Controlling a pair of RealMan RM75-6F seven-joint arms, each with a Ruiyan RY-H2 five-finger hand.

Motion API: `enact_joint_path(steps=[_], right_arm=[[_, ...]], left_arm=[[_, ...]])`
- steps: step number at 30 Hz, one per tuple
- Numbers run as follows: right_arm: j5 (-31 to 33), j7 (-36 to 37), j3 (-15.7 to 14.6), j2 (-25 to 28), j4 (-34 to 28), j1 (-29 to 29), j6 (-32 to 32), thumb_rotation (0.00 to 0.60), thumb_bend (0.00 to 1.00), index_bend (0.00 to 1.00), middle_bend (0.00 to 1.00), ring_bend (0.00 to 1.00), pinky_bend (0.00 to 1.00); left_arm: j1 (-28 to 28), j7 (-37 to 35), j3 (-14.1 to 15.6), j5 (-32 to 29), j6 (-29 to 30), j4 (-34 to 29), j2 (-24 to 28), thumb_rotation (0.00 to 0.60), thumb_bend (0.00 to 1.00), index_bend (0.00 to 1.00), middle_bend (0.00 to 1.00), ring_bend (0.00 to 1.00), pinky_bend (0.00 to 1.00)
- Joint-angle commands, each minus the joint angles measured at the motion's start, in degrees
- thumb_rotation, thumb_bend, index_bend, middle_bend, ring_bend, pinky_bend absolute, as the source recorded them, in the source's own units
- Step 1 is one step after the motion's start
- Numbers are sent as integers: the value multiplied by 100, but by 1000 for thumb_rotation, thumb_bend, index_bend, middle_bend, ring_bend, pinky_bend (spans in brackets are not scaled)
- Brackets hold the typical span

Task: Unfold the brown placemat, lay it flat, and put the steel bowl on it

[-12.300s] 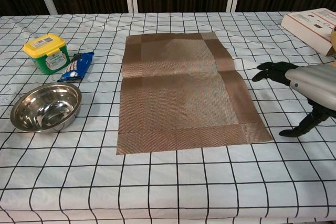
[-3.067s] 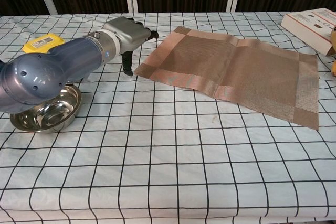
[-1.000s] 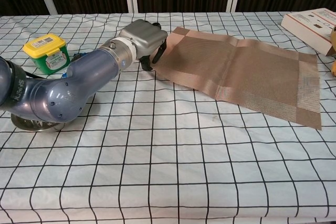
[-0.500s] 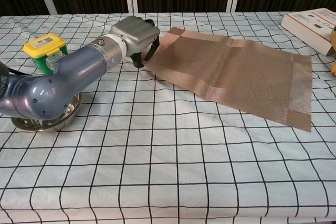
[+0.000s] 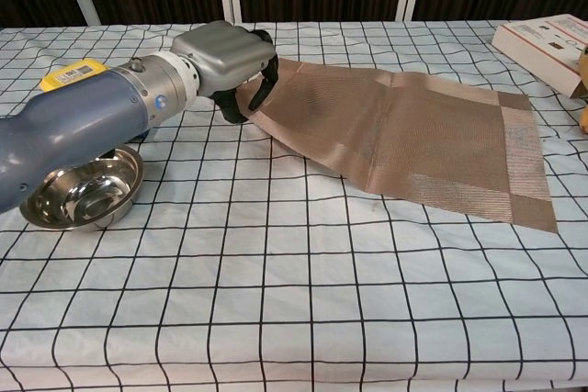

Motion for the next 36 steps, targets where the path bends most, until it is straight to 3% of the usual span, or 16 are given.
enact_joint_path(steps=[1,7,14,36], right_arm=[[-2,19,4,0,1,-3,3,600,43,0,0,0,160],[-2,38,11,-1,1,-6,12,600,44,0,0,0,160],[11,65,18,4,-6,-9,1,600,44,0,0,0,160],[49,106,26,25,-56,-9,-41,600,43,0,0,0,160]], left_arm=[[277,824,294,-374,280,-1468,741,600,464,629,269,55,144],[330,1196,585,-486,390,-2569,1146,600,464,629,270,55,145],[377,1417,970,-418,503,-3408,1413,600,464,633,273,55,145],[374,1478,1438,-333,626,-4040,1535,600,464,629,275,55,145]])
